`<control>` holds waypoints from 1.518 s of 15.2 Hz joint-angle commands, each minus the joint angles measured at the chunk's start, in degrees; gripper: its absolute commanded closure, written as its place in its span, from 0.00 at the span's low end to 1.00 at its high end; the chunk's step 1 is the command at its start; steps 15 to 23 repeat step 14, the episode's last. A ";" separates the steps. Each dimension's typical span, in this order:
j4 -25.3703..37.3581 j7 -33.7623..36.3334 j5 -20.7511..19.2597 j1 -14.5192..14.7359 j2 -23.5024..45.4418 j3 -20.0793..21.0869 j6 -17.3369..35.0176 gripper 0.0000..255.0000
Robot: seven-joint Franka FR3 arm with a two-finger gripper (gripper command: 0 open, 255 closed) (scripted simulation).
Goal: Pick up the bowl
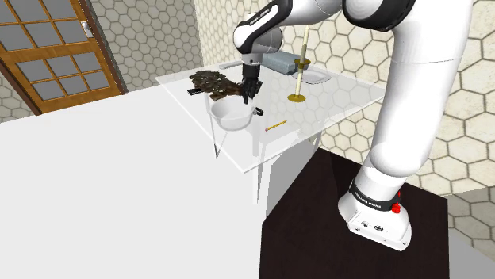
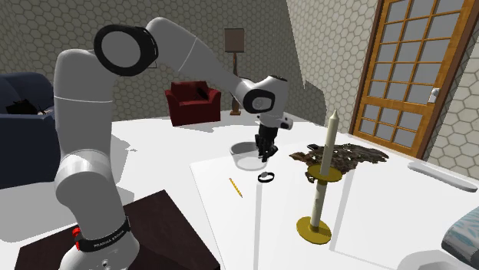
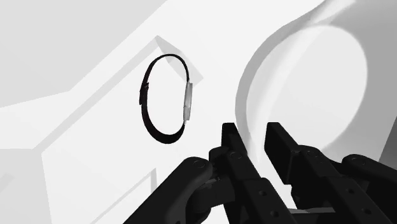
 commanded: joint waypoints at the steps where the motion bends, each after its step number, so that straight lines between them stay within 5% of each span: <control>1: 0.59 0.23 -0.27 -0.03 -0.69 -0.10 -1.24 1.00; 12: 5.49 1.93 -1.54 0.00 -3.54 -0.36 -8.79 1.00; 23: 5.57 1.95 -1.55 -0.01 -3.57 -0.37 -8.90 1.00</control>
